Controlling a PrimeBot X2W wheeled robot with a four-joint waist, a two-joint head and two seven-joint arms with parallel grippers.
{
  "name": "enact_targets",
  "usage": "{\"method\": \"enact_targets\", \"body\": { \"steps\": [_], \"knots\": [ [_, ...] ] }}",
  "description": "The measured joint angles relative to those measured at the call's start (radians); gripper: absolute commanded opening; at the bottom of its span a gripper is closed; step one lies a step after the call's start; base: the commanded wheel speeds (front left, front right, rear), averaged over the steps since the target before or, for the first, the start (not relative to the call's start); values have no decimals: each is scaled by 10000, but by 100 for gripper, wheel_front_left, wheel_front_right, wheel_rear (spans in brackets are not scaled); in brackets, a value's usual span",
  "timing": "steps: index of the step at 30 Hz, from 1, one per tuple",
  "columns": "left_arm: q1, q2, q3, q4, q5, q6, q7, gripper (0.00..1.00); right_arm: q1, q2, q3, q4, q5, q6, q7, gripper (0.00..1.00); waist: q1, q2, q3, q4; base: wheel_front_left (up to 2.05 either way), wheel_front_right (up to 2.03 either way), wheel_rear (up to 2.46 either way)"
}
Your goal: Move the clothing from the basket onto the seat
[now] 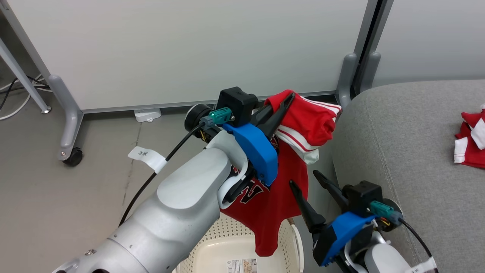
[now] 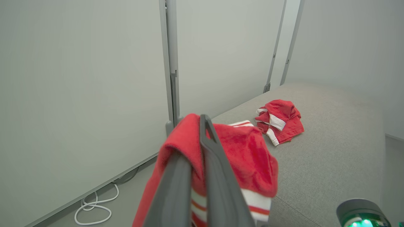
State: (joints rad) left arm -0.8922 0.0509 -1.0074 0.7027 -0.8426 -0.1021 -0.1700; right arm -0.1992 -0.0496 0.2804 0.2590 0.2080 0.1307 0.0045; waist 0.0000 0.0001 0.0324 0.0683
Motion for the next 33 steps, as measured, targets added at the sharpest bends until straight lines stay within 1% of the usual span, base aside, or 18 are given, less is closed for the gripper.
{"method": "enact_targets", "body": {
  "steps": [7, 8, 9, 10, 11, 16, 19, 23, 33],
  "knots": [
    [-123, 2, -230, -77, -171, 59, -23, 0, -1172, -2, 453, 1735, -33, 0, -35, 100, 0, 0, 25, 59, 0, 0, 0],
    [-123, 2, -230, -77, -171, 59, -23, 0, -1172, -2, 453, 1735, -33, 0, -35, 100, 0, 0, 25, 59, 0, 0, 0],
    [-146, 0, -334, -94, -203, 65, -35, 0, -1484, 0, 571, 2169, -29, -2, -104, 100, 0, 0, 40, 83, 0, 0, 0],
    [-146, 0, -334, -94, -203, 65, -35, 0, -1484, 0, 571, 2169, -29, -2, -104, 100, 0, 0, 40, 83, 0, 0, 0],
    [-176, 0, -397, -130, -284, 92, -38, 0, -1805, 0, 602, 2564, -29, 0, -198, 100, 0, 0, 61, 108, 0, 0, 0],
    [-307, -2, -617, -282, -474, 140, -77, 0, -2558, -2, 598, 3716, 86, 0, -412, 100, 0, 0, 105, 157, 0, 0, 0],
    [-318, 0, -734, -366, -571, 148, -81, 0, -2897, -4, 759, 4217, 263, 0, -512, 100, 0, 0, 95, 180, 0, 0, 0],
    [-343, 2, -899, -487, -698, 180, -90, 0, -3301, -2, 1248, 4761, 591, 0, -637, 100, 1, -1, 57, 221, 0, 0, 0],
    [-383, 0, -1356, -779, -1097, 236, -92, 0, -4090, -2, 1708, 6098, 550, 0, -677, 100, 0, 0, -105, 361, 0, 0, 0]
  ]
}}
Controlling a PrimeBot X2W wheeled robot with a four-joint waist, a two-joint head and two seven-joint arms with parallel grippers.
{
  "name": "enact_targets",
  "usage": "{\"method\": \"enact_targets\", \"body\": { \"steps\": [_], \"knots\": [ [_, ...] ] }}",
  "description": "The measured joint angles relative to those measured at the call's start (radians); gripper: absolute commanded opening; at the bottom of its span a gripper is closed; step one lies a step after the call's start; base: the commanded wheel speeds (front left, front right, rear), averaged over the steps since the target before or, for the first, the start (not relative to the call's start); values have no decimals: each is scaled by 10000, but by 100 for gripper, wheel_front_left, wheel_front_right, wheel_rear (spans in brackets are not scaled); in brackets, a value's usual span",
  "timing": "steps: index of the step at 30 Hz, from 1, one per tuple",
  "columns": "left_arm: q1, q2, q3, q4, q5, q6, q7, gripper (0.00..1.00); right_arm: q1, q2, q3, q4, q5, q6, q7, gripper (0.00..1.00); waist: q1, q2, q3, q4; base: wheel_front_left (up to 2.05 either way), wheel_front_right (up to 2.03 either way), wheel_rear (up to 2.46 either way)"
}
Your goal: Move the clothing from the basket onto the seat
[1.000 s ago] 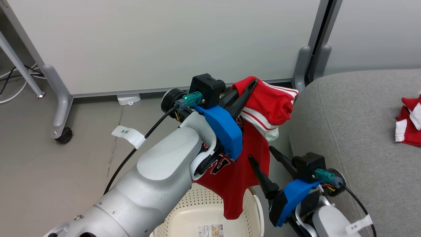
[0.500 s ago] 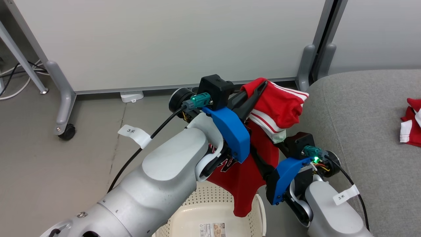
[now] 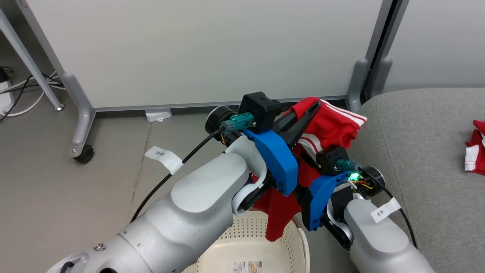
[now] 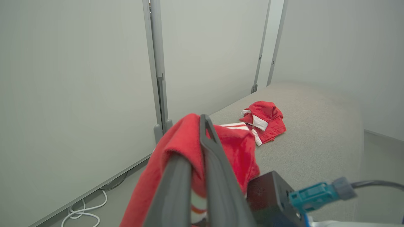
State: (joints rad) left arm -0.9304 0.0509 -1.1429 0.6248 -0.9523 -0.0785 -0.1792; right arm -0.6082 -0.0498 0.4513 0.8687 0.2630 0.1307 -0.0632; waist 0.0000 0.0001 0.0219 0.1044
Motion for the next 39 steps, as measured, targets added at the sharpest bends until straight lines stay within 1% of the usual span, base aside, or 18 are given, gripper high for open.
{"method": "enact_targets", "body": {
  "steps": [4, 5, 6, 7, 8, 16, 30, 31, 32, 33, 34, 39],
  "knots": [
    [-71, 0, -146, -12, -98, 31, -2, 0, -105, 0, 209, 313, 176, 0, 2, 100, 0, 0, -60, 44, 0, 0, 0],
    [-103, 2, -192, -10, -142, 44, -2, 0, -134, 0, 253, 387, 251, 0, 2, 76, 0, 0, -68, 48, 0, 0, 0],
    [-119, 0, -230, -8, -161, 75, -8, 0, -170, 0, 295, 445, 299, 0, -4, 41, 0, 0, -72, 50, 0, 0, 0],
    [-130, 0, -268, 4, -173, 77, -27, 0, -202, 0, 353, 470, 305, 0, -75, 15, 0, 0, -74, 48, 0, 0, 0],
    [-139, 0, -293, 23, -194, 82, -29, 0, -227, 0, 403, 508, 307, 0, -123, 0, 0, 0, -77, 44, 0, 0, 0],
    [-205, 0, -395, 173, -336, 115, -123, 0, -345, 0, 568, 790, 330, 0, -523, 0, 0, 0, -87, -59, 0, 0, 0],
    [-311, -2, -587, 564, -445, 159, -280, 0, -432, 0, 782, 844, 568, 0, -798, 0, 0, 0, -68, -202, 0, 0, 0],
    [-311, -2, -587, 564, -445, 159, -280, 12, -432, 0, 782, 844, 568, 0, -798, 0, 0, 0, -68, -202, 0, 0, 0],
    [-311, -2, -589, 656, -485, 159, -343, 39, -432, 0, 790, 836, 589, 0, -855, 0, 0, 0, -45, -231, 0, 0, 0],
    [-310, -2, -589, 717, -483, 161, -366, 72, -432, 0, 790, 825, 629, 0, -895, 0, 0, 0, -30, -246, 0, 0, 0],
    [-310, -2, -589, 717, -483, 161, -366, 100, -432, 0, 790, 825, 629, 0, -895, 0, 0, 0, -30, -246, 0, 0, 0],
    [-244, 111, -493, 1129, -332, 255, -608, 100, -425, 0, 840, 589, 683, 0, -1170, 0, 0, 0, 85, -350, 0, 0, 0]
  ]
}}
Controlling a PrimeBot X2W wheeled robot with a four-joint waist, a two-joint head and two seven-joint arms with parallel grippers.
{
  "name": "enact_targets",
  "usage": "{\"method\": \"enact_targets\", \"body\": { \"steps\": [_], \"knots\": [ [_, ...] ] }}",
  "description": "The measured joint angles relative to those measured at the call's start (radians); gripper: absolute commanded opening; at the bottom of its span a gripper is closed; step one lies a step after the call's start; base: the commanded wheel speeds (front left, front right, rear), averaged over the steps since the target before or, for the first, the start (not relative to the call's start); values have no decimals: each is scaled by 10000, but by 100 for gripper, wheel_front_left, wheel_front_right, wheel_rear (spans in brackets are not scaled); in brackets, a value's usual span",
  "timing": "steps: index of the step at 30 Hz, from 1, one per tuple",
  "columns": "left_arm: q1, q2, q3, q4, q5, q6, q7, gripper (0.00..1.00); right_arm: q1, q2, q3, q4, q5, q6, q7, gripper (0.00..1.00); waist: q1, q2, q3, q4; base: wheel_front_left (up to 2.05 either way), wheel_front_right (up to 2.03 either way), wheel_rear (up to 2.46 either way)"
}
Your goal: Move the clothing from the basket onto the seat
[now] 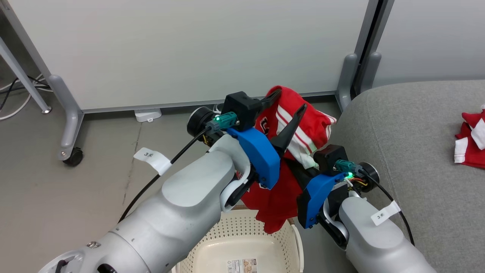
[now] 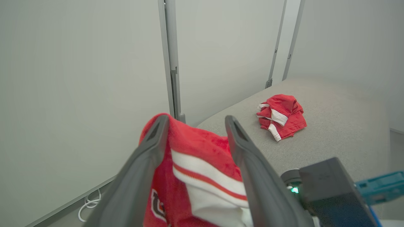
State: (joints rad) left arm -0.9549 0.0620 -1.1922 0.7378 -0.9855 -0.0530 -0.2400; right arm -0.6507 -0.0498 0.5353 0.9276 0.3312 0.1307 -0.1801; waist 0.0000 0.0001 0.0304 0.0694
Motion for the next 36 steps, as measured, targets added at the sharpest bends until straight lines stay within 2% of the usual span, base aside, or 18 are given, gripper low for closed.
{"method": "enact_targets", "body": {
  "steps": [6, 13, 17, 25, 30, 36],
  "knots": [
    [312, 263, 240, 236, 2, 2, -130, 100, 18, 0, 31, -330, -6, 0, -182, 0, 0, 0, 95, -127, 0, 0, 0],
    [1024, 874, 1231, -276, 328, 102, -217, 100, 218, 0, -247, -851, -295, 0, -414, 0, 0, -1, 245, -298, 0, 0, 0],
    [1970, 1446, 2265, -1206, 989, 326, -217, 100, 436, 0, -535, -1363, -541, 0, -504, 0, 0, 0, 358, -445, 0, 0, 0],
    [4752, 2591, 5181, -3812, 2675, 825, -230, 100, 1117, 0, -1471, -2842, -1526, 0, -336, 0, 0, 0, 615, -1196, 0, 0, 0],
    [6580, 2826, 6890, -5010, 3649, 836, -228, 100, 1761, 0, -2318, -4199, -2196, 0, 142, 0, 0, 0, 787, -1913, 0, 0, 0],
    [8027, 2656, 8454, -5831, 4552, 775, -230, 100, 2670, -2, -3233, -6031, -2562, 0, 800, 0, 0, 0, 974, -2810, 0, 0, 0]
  ]
}}
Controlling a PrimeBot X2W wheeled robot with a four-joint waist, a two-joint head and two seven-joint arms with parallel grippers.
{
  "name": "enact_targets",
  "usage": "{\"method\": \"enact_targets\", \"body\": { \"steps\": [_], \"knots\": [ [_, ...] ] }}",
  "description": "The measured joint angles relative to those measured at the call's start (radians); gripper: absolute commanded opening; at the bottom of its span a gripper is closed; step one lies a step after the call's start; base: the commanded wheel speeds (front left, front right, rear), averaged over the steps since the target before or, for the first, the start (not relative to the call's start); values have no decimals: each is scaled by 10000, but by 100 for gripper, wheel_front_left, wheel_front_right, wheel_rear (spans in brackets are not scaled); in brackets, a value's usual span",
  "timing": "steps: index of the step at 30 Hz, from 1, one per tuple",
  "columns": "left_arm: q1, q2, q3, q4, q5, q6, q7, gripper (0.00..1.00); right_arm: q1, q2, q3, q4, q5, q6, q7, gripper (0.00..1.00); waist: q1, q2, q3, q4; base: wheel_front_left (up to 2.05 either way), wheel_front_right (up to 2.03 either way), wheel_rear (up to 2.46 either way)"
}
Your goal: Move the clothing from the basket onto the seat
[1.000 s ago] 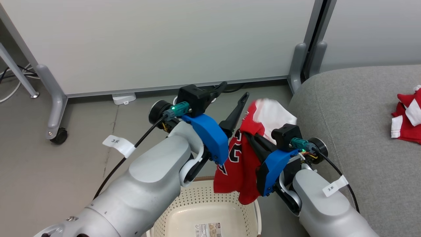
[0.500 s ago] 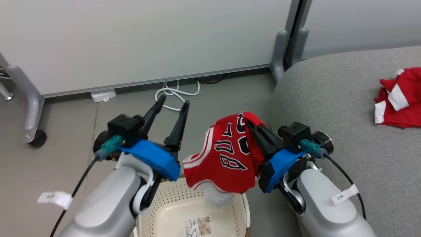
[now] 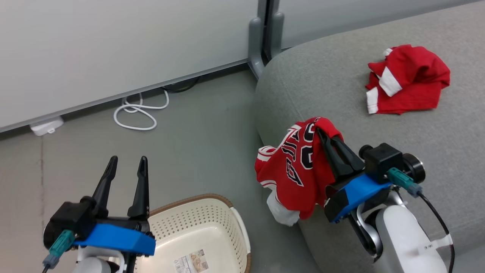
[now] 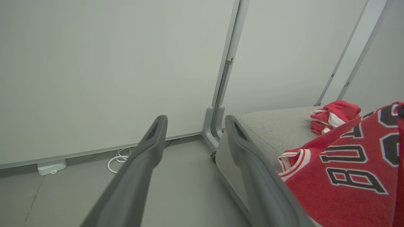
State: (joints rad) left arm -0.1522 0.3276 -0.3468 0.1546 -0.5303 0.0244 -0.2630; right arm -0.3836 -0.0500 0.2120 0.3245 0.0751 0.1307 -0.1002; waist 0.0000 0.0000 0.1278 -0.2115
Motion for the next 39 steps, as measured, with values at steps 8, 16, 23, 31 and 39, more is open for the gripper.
{"method": "enact_targets", "body": {
  "steps": [8, 16, 23, 31, 39],
  "knots": [
    [930, -477, 1068, -203, 696, -196, 0, 100, 1157, 0, -579, -1919, 38, 0, 748, 0, -1, 0, 249, -1221, 0, 0, 0],
    [1129, -594, 1323, -58, 1112, -439, 2, 100, 1939, -6, -880, -2917, 339, 0, 1020, 0, -1, 0, 542, -2336, 0, 0, 0],
    [1054, -773, 1327, -46, 1304, -604, 2, 100, 2109, -4, -888, -2974, 514, 0, 888, 0, -1, 0, 681, -2873, 0, 0, 0],
    [880, -836, 1160, 10, 1509, -706, 2, 100, 1519, -4, -819, -2635, 756, 0, 999, 0, -1, 0, 933, -2816, 0, 0, 0],
    [419, -713, 1041, -188, 1724, -750, 63, 100, -1382, -190, -1584, -2685, 876, 0, 1574, 0, 0, 0, 1833, -2490, 0, 0, 0]
  ]
}}
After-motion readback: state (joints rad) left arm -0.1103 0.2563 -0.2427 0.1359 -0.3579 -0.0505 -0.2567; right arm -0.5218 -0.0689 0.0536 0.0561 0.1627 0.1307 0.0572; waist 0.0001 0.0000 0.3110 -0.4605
